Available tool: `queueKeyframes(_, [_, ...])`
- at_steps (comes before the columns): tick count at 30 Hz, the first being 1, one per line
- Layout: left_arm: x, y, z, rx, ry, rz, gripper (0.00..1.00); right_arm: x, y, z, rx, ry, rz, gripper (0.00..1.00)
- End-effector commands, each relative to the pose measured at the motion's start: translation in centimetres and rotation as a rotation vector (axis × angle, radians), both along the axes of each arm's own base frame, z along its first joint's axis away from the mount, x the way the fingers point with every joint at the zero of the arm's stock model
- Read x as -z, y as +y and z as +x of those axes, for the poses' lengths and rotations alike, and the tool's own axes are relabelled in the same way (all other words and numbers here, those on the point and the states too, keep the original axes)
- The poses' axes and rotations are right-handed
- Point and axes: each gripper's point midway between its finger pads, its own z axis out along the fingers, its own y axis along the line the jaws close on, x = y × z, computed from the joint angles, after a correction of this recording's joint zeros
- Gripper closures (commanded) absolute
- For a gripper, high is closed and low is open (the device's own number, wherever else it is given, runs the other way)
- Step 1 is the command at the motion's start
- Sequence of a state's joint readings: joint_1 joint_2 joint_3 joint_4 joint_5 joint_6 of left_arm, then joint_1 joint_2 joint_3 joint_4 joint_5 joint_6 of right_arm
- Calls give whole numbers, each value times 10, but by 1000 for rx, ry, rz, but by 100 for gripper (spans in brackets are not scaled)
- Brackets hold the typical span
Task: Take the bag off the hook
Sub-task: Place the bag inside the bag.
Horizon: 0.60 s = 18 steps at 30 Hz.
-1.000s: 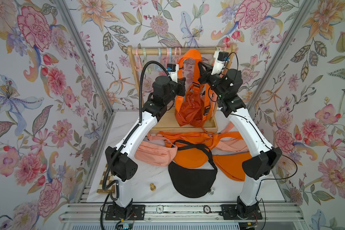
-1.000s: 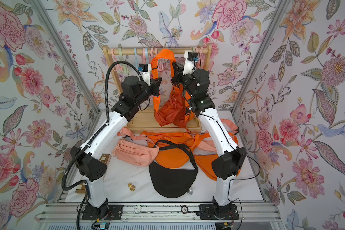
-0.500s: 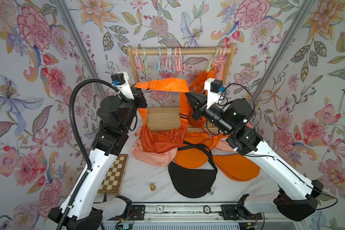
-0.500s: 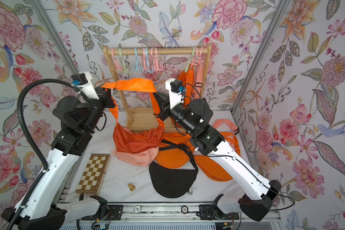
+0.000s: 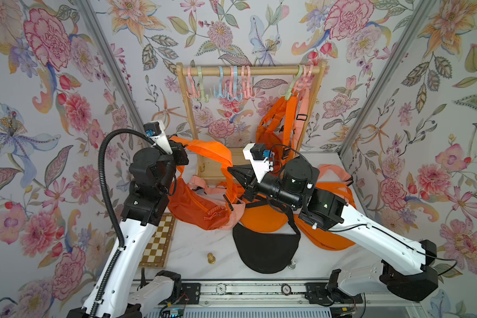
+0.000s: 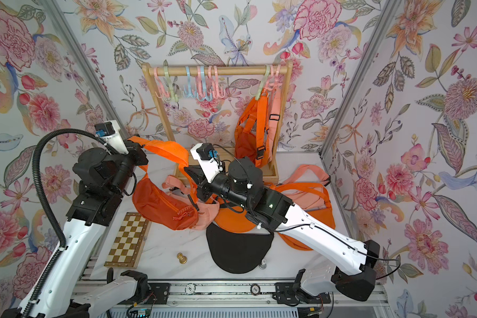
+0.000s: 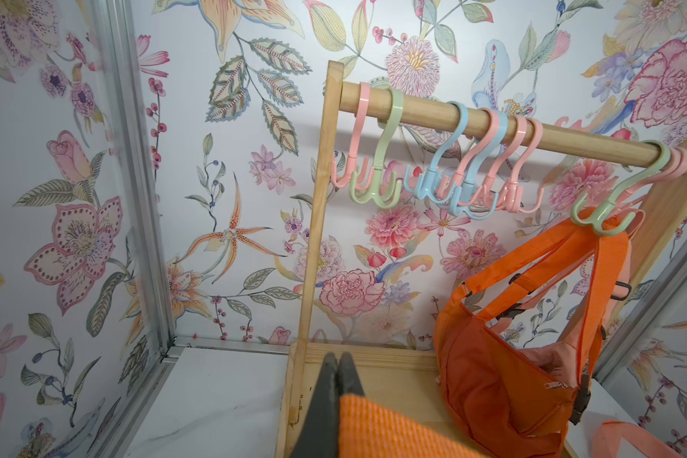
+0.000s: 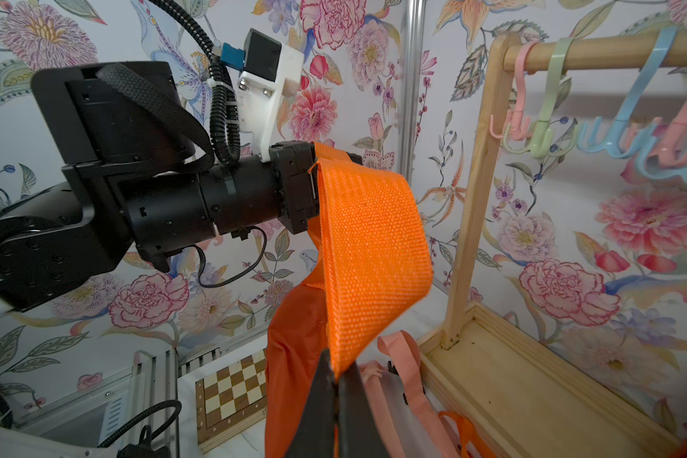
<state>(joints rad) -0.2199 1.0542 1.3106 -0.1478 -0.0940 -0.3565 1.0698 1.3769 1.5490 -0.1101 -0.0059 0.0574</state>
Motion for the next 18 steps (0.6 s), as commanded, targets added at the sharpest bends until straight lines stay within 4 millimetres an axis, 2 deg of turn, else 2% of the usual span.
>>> queueKeyframes(1, [17,29,-1,-119,24,-31,100,21,2,8,11,79,-22,100])
queueKeyframes(3, [20,31,-4,-125,22,-39,100,26,3,11,8,100,-29,100])
queueKeyframes(6, [14,34,-10,-130,9,-39,100,27,1,10,12,107,-32,100])
queueKeyframes(12, [-2,37,-12,-146,1,-25,100,5,-13,10,46,85,1,100])
queueKeyframes(16, [-3,51,-7,-209,31,-22,100,-4,-21,12,71,90,27,100])
queueKeyframes(18, [4,62,0,-248,71,-22,100,0,-21,15,80,109,18,100])
